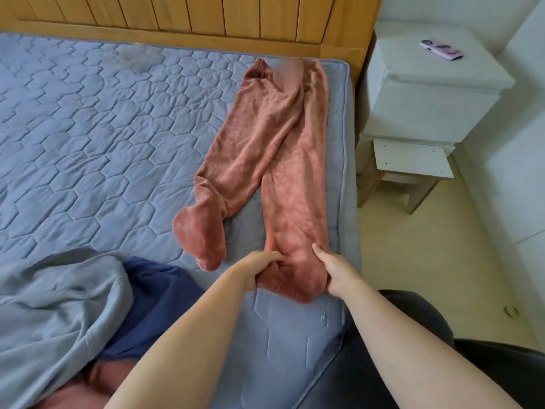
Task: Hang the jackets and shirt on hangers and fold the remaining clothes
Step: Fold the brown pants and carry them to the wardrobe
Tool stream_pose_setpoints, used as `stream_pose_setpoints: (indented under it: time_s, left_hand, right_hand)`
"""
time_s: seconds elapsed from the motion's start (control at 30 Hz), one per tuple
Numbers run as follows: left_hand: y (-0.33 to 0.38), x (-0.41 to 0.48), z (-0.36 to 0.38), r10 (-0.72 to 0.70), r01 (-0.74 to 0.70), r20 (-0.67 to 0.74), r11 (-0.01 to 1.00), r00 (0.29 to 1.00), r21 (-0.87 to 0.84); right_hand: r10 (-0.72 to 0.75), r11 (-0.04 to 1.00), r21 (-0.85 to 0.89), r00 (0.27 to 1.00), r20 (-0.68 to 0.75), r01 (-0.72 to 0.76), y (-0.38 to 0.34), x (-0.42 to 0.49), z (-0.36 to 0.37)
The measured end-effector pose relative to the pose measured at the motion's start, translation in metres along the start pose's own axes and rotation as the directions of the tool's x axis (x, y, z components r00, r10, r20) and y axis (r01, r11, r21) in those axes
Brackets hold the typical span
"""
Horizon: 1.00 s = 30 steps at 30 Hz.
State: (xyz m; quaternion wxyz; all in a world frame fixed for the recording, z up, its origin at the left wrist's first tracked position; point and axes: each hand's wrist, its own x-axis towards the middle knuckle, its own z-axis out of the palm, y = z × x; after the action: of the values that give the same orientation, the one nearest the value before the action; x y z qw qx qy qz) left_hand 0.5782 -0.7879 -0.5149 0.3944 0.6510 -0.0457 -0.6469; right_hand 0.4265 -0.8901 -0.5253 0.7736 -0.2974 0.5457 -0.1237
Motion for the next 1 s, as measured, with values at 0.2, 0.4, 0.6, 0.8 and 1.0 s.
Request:
stream_pose_setpoints:
  time_s: [0.2,0.4,0.6,0.8,1.0]
  left_hand:
    - [-0.018,-0.012,-0.003,-0.040,0.031,0.170,0.998,0.985,0.055]
    - [-0.034,-0.009,-0.006,0.151,-0.075,-0.220,0.945,0.964,0.319]
    - [-0.039,-0.029,-0.048,0.179,-0.495,-0.929,0.869,0.323,-0.005]
    - [-0.015,-0.043,-0.111,0.397,-0.413,-0.898,0.862,0.190,0.294]
    - [-0.002,-0.056,-0.152,0.522,-0.254,-0.673,0.850,0.525,0.461]
  right_hand:
    - [-0.290,0.809,-0.575,0.933,-0.213,0.120,-0.020,-0.004,-0.030]
    - [-0.717,0.066,-0.989,0.696,0.043,0.129,0.005,-0.025,-0.007]
    - [-0.522,-0.069,-0.930,0.781,0.342,0.361,0.025,-0.024,0.067]
    - [-0.315,0.057,-0.947,0.906,0.284,0.317,0.027,-0.018,0.082]
    - [-0.285,0.177,-0.944,0.932,0.222,0.279,0.024,-0.018,0.065]
